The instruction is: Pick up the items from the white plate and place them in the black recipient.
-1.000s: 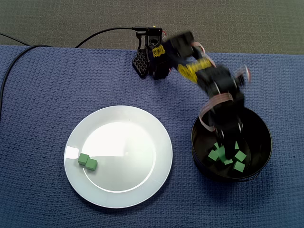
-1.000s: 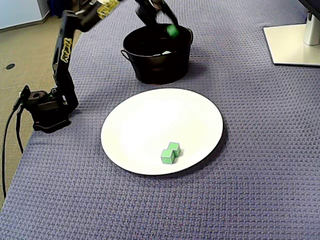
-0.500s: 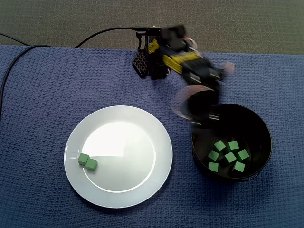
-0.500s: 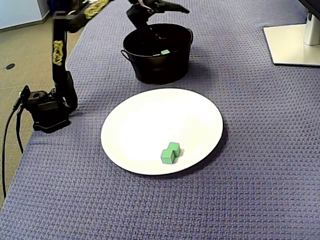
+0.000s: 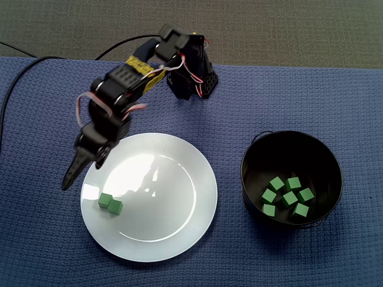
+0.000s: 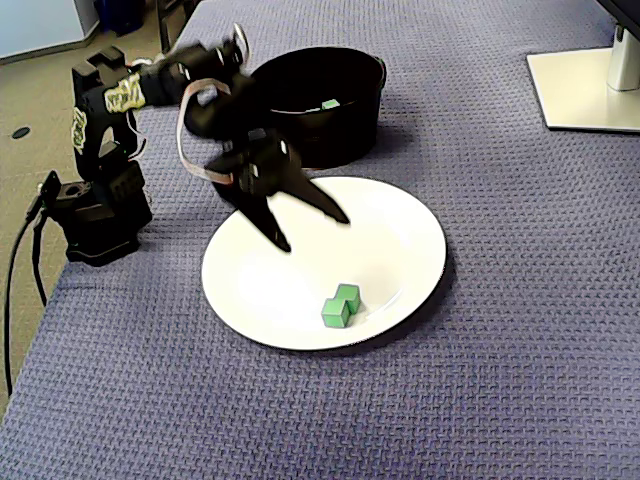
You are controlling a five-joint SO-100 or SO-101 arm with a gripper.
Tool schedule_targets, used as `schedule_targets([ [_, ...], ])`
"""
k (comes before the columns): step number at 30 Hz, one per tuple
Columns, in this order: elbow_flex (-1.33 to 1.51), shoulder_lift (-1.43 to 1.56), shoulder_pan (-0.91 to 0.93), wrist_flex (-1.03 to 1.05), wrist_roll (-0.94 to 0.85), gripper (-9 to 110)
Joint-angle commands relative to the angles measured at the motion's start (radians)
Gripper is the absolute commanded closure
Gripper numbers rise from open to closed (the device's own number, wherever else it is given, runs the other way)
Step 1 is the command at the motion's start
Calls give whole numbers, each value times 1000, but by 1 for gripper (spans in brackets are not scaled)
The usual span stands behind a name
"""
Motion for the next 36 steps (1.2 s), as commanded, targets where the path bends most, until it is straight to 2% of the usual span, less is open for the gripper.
schedule_targets([
  [1, 15, -72, 14, -51, -44, 53],
  [7, 8, -178, -28, -54, -121, 55],
  [14, -21, -264, -18, -89, -193, 63],
  [27, -26, -307, -60, -146, -225, 83],
  [36, -54, -313, -74, -150, -227, 94],
])
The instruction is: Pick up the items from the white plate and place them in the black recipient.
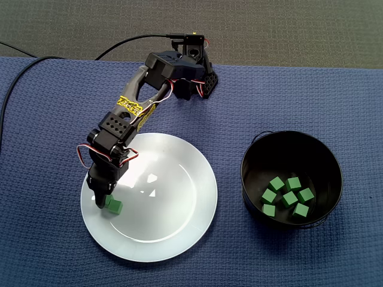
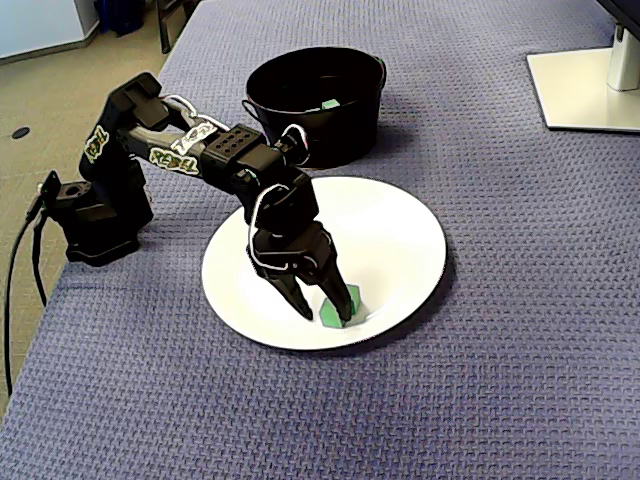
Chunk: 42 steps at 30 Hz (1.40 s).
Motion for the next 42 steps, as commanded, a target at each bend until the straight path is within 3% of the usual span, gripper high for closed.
schedule_targets([
  [1, -54, 12, -12, -9, -11, 96],
  [4, -55, 12, -15, -8, -11, 102],
  [11, -31, 84, 6, 77, -41, 102],
  [15, -34, 272, 80, 249, -135, 102],
  [19, 34, 592, 46, 270, -253, 102],
  [26, 236, 1035, -382, 67, -417, 102],
  [32, 511, 1215, -917, -202, -506, 102],
  [37, 545, 1028, -1203, -256, -474, 102],
  [42, 456, 703, -1259, -216, -382, 102],
])
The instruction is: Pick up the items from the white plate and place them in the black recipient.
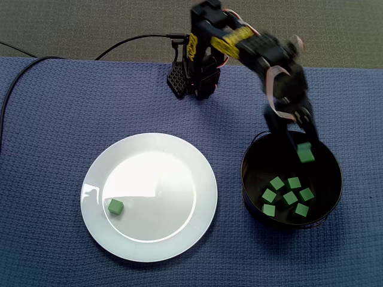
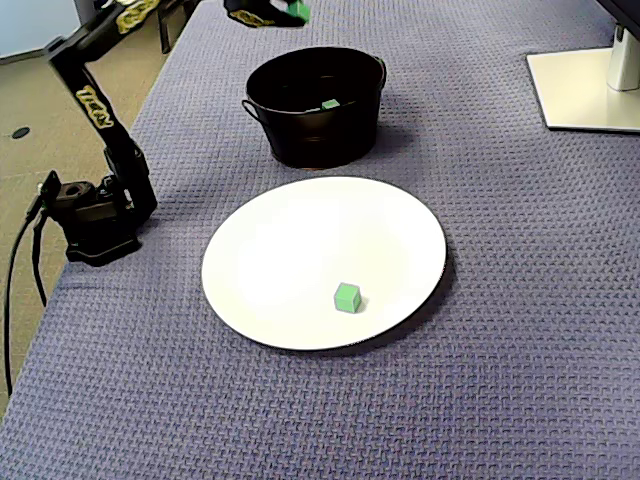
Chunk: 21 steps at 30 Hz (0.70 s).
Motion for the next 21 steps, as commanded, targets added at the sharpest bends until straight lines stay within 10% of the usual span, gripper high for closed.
schedule_targets([
  [1, -48, -204, -38, -20, 67, 102],
  [5, 91, -236, -25, -158, 71, 99],
  [9, 103, -152, 18, -77, 67, 60],
  [15, -202, 52, 356, 282, -186, 59],
  [21, -308, 75, 830, 193, -512, 61],
])
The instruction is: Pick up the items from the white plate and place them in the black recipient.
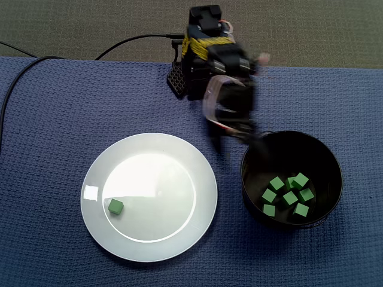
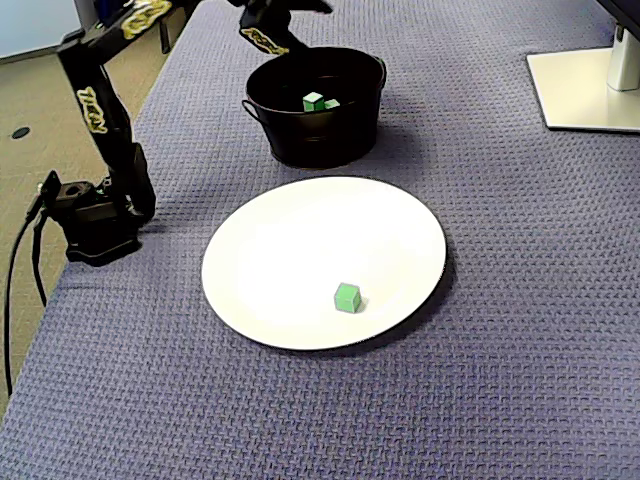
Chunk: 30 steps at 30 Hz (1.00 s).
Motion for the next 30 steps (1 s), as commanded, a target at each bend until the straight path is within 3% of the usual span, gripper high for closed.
schedule_targets([
  [1, -72, 15, 319, -81, -247, 61],
  [6, 21, -133, 526, -334, -492, 62],
  [11, 158, -250, 617, -541, -635, 61],
  [17, 331, -342, 641, -759, -666, 61],
  [30, 483, -446, 653, -943, -673, 68],
])
